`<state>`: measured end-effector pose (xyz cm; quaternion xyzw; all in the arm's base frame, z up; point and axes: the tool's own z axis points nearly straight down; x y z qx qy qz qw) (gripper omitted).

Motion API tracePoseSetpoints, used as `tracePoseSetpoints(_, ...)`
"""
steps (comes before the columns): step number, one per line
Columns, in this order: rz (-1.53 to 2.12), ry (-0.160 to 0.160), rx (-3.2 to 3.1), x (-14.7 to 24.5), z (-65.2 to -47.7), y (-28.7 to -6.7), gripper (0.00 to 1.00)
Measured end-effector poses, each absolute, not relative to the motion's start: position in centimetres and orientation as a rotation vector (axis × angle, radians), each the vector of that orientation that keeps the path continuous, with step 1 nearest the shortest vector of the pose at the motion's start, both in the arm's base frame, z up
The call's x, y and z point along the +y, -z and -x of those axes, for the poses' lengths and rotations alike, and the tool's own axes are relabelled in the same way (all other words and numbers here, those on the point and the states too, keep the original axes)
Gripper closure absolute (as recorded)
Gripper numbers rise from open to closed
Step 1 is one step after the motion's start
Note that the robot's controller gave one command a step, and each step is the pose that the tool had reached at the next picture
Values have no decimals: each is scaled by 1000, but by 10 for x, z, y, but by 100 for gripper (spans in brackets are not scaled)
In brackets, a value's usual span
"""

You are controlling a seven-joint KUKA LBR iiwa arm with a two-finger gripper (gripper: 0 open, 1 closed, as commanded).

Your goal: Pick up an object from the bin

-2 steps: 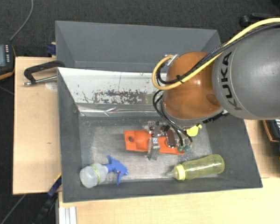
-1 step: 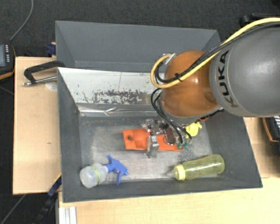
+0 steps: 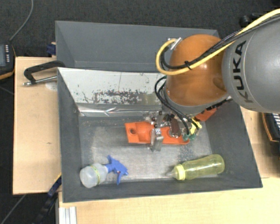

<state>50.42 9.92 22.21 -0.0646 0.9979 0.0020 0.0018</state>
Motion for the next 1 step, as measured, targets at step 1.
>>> tracePoseSetpoints(1,239,-8,3124,98,-570,-67,100)
